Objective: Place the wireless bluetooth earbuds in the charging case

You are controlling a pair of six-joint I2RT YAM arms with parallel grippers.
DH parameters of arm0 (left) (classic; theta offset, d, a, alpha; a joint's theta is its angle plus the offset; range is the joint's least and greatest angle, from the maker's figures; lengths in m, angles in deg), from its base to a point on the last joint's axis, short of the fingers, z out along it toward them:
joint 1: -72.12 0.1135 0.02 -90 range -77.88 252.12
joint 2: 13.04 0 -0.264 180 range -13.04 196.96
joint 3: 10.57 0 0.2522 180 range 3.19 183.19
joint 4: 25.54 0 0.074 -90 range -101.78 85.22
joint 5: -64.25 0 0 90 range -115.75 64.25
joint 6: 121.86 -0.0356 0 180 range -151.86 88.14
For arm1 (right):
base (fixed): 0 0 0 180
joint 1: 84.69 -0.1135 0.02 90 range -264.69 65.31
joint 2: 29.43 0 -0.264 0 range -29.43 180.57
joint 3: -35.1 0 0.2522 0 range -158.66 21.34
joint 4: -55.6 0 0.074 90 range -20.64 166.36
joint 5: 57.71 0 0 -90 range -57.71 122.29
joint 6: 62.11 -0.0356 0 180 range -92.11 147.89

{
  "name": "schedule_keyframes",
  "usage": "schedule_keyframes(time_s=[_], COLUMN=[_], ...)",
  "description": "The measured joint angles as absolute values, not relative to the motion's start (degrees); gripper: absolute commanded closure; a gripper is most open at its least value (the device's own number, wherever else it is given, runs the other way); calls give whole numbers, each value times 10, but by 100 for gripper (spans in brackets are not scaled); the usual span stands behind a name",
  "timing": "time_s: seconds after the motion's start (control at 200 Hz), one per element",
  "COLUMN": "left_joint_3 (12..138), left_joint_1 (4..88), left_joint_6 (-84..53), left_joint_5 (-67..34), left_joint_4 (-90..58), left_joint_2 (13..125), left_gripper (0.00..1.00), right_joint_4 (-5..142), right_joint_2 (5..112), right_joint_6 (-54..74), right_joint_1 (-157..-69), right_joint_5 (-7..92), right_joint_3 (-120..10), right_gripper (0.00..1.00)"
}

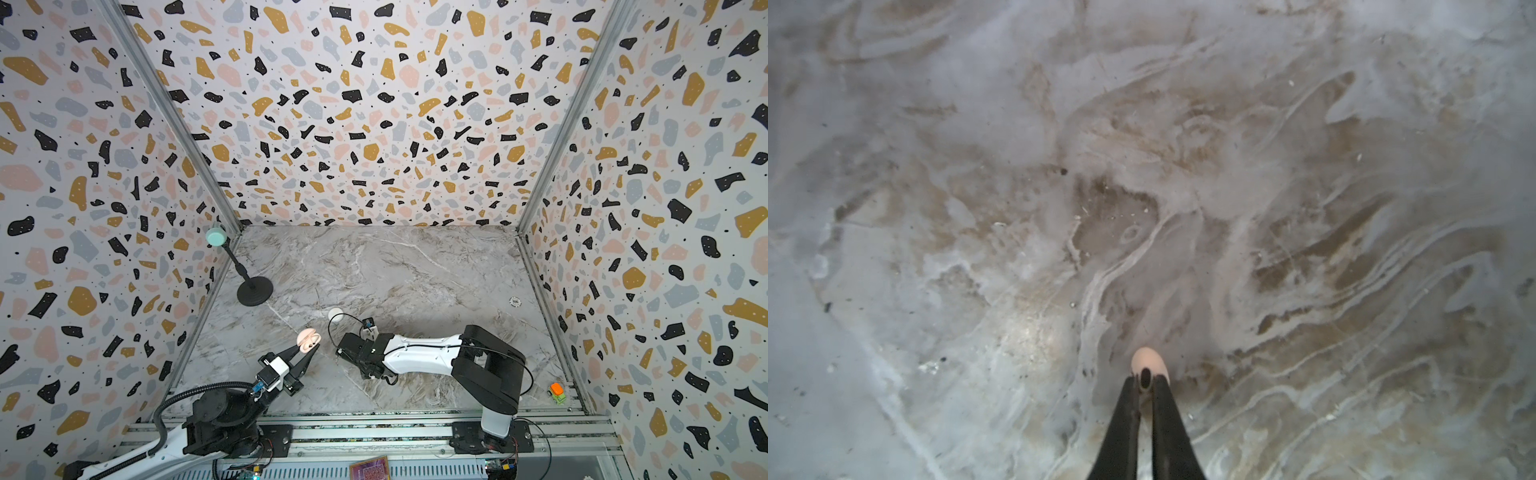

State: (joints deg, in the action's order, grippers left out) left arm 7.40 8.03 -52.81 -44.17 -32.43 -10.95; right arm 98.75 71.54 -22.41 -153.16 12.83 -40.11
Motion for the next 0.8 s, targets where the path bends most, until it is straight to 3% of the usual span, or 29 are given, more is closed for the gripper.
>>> schedule_keyframes(time_s=[0.801], left_joint_3=[74], left_joint_1=[91], left_joint_6=[-522], left_joint_5=[-556], left_joint_4=[-367], left_joint_2=[-121], left_gripper=[100], right_joint_4=[1055], right_joint_2=[776], right_joint_6=[-235], right_joint_1=[-1573], right_joint_5=[69], right_joint_3=[-471], right_gripper=[90])
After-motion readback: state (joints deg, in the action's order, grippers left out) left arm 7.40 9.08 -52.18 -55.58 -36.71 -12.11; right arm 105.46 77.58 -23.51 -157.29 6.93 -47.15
